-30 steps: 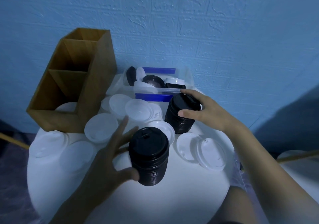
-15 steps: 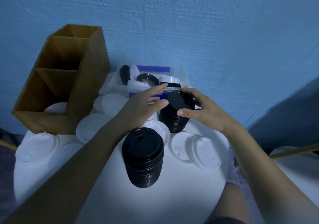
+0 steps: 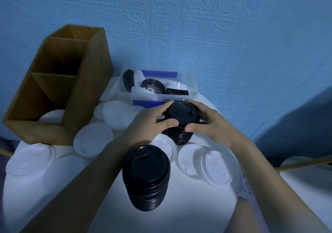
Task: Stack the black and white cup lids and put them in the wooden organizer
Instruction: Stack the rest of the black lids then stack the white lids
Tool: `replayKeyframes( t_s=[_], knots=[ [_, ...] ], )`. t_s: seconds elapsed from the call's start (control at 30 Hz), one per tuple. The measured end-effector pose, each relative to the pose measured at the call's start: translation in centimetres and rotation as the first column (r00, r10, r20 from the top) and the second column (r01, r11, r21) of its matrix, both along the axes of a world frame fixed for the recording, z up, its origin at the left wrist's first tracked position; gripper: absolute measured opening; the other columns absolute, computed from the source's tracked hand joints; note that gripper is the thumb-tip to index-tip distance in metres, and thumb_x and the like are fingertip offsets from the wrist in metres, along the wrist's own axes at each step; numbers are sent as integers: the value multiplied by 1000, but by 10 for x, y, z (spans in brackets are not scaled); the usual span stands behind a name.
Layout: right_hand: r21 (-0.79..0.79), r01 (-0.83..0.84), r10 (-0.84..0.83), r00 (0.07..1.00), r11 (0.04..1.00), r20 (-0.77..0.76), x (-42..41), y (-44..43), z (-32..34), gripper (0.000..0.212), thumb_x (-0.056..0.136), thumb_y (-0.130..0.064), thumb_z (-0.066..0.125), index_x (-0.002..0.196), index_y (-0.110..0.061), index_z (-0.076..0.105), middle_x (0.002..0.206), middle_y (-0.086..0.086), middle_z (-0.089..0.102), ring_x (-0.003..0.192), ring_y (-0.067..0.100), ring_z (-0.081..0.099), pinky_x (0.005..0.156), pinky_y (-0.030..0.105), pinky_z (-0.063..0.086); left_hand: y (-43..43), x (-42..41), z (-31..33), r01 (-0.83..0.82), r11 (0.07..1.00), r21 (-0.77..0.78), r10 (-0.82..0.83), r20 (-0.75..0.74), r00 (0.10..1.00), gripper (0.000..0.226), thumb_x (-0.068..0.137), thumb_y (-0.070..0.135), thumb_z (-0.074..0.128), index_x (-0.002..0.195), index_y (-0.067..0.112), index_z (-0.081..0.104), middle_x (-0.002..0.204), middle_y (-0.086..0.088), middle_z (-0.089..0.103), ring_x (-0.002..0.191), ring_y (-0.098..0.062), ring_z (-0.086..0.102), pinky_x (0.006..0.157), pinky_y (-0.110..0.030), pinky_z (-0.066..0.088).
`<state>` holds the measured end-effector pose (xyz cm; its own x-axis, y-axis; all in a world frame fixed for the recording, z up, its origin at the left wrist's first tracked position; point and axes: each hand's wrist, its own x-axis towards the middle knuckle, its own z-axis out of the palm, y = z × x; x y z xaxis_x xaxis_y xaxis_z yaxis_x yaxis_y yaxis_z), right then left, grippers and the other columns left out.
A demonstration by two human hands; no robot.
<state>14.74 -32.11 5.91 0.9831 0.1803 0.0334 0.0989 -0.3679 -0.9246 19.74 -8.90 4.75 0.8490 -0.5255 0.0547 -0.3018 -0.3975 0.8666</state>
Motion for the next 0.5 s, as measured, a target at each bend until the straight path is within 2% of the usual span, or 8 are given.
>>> replayKeyframes(
  t_s=[0.07,0.17,0.23,0.3,0.33,0.4,0.47,0.5],
  knots=[
    [2,-8,8,1000,1000,6,1,1,1,74,76,-21,82,143,-25,51,134,-7,66,128,12,59,107,31,48,1,1,1,7,1000,23,-8,18,1000,80,82,56,68,153,37,39,144,15,57,134,-4,51,115,-41,43],
    [-4,-16,16,1000,1000,5,0,3,2,73,77,-21,86,141,-28,52,132,-9,66,127,10,59,104,27,49,1,3,1,5,999,43,-6,28,1000,71,90,46,71,153,38,39,144,13,57,134,-6,51,114,-42,42],
    [-24,-20,20,1000,1000,-10,-2,2,5,71,76,-25,84,138,-33,52,131,-13,66,125,6,59,103,25,49,0,0,5,26,998,57,-28,38,999,69,86,53,70,149,43,42,143,15,58,133,-3,52,114,-41,43],
    [-91,-27,23,999,996,-38,-1,0,13,75,74,-31,83,141,-33,50,132,-16,64,124,2,58,106,29,49,1,-1,9,40,998,52,-42,34,999,61,87,51,70,143,49,45,138,19,61,130,0,53,113,-39,44],
    [-131,-32,26,998,991,-50,0,-2,17,79,74,-34,85,143,-33,49,133,-16,63,125,1,57,108,33,49,1,0,12,40,998,51,-42,35,999,62,87,49,71,144,48,45,138,20,61,130,-1,53,113,-39,44],
    [-202,-25,11,998,979,-68,3,-5,23,88,70,-46,90,145,-36,47,135,-18,61,127,0,55,109,39,48,4,2,15,20,997,72,-23,39,999,78,79,61,72,149,44,42,146,16,55,133,-6,52,113,-40,43],
    [-260,-18,-2,997,965,-79,4,-8,31,96,64,-55,90,147,-39,45,136,-22,59,127,-3,54,110,39,47,8,3,17,1,996,85,-3,22,1000,89,70,70,72,150,45,41,152,14,49,135,-5,51,114,-39,43],
    [-280,-27,2,996,960,-87,4,-9,36,97,64,-56,90,148,-40,44,135,-24,58,125,-5,54,110,38,47,11,2,20,-9,997,82,10,0,1000,86,72,66,74,149,45,42,152,15,48,134,-3,50,114,-37,42]
  ],
)
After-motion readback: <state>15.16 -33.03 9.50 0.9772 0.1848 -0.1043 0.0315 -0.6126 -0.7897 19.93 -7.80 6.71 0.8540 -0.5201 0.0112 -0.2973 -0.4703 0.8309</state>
